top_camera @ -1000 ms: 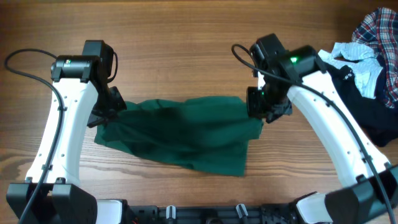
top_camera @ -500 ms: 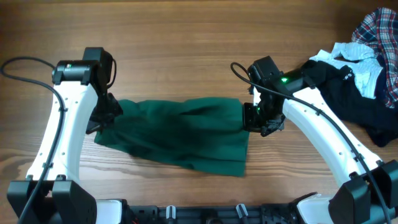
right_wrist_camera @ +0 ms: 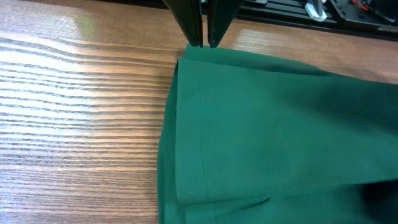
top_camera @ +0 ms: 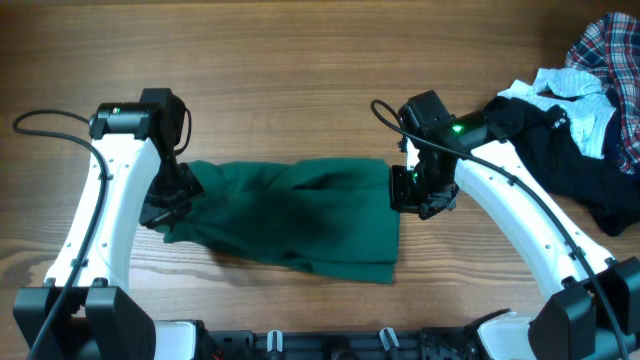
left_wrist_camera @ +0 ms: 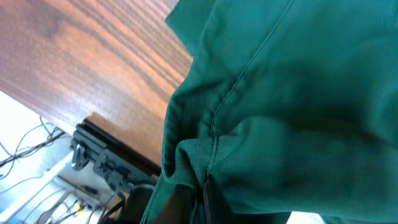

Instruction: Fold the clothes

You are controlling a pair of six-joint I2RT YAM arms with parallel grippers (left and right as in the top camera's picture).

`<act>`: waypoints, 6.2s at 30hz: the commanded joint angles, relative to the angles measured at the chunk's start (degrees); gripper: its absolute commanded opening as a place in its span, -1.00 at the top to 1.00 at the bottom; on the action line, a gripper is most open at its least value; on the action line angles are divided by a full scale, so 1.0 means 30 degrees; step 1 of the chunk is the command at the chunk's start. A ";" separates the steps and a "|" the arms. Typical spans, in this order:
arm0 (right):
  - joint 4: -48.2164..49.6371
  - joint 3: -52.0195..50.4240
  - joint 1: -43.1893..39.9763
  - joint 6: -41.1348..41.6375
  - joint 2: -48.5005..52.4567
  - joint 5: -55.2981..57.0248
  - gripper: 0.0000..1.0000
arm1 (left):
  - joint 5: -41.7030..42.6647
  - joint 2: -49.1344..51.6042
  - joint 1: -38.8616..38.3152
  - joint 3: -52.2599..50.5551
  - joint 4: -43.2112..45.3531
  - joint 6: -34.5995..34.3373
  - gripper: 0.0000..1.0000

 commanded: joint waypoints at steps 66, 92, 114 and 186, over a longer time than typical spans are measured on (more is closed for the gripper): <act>0.9588 -0.1282 0.0882 -0.3548 0.6025 -0.3286 0.91 | 0.2703 0.5202 -0.0867 -0.3322 1.0550 -0.0379 0.92; 1.5628 -0.1253 -0.0627 -0.2062 0.9056 -0.3497 0.91 | 0.3351 0.8364 -0.0860 -0.4401 1.9365 -0.0299 0.92; 1.8469 0.1027 -0.3388 -0.3315 0.8867 -0.4466 0.92 | 0.3432 0.8721 -0.0882 -0.3861 2.6716 0.2310 0.92; 1.4542 -0.0918 -0.0189 0.0080 1.2706 -0.0780 0.84 | 0.1982 -0.5770 0.1282 0.2390 1.6079 0.4648 -0.80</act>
